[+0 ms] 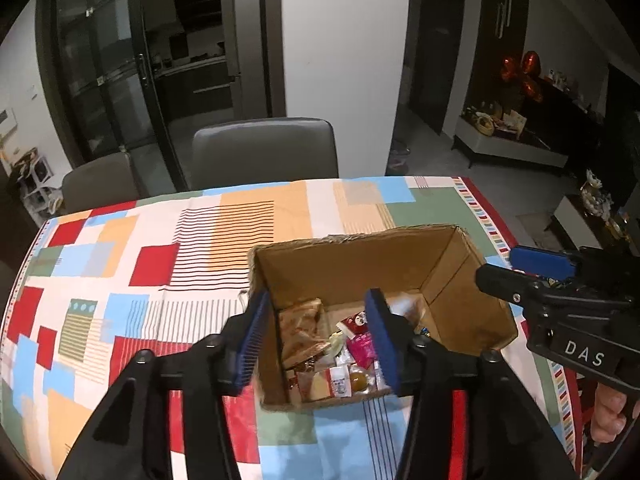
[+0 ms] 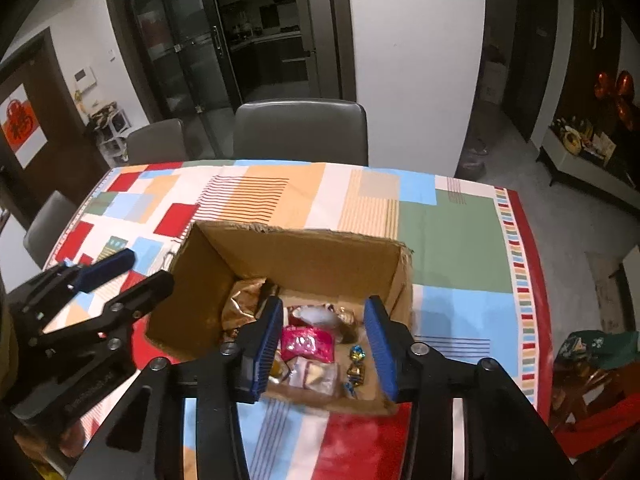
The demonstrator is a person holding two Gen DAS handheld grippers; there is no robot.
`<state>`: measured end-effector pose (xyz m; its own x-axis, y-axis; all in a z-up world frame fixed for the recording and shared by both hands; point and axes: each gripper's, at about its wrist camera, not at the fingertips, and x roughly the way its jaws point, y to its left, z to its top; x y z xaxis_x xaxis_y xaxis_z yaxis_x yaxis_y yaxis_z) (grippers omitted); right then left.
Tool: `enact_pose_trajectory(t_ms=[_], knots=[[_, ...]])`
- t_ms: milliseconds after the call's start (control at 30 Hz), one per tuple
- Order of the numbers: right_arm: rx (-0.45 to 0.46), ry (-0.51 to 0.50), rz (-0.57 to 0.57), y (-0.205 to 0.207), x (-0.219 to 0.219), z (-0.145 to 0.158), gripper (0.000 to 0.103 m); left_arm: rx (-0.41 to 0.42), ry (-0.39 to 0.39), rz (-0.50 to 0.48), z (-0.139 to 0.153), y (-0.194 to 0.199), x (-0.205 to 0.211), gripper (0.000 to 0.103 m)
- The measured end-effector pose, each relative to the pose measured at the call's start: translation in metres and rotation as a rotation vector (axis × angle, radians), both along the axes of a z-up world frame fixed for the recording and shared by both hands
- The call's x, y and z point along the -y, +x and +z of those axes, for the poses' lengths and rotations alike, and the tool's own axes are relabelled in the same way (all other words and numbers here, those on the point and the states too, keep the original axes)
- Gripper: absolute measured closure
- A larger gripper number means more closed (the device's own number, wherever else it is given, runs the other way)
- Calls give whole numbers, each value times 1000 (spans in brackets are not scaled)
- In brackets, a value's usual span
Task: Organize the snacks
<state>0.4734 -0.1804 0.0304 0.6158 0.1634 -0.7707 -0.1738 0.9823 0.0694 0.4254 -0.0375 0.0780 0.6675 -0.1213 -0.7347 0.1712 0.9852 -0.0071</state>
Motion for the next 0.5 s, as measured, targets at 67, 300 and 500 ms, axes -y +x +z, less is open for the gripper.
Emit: enact_pose_trajectory(t_ms=[67, 300, 500], knots=[[9, -14, -10, -8, -1, 2, 51, 13, 6, 14, 4, -7, -3, 44], [65, -25, -16, -45, -1, 17, 37, 85, 17, 36, 23, -52, -9, 29], [119, -47, -36, -86, 2, 27, 28, 177, 49, 54, 38, -90, -12, 14]])
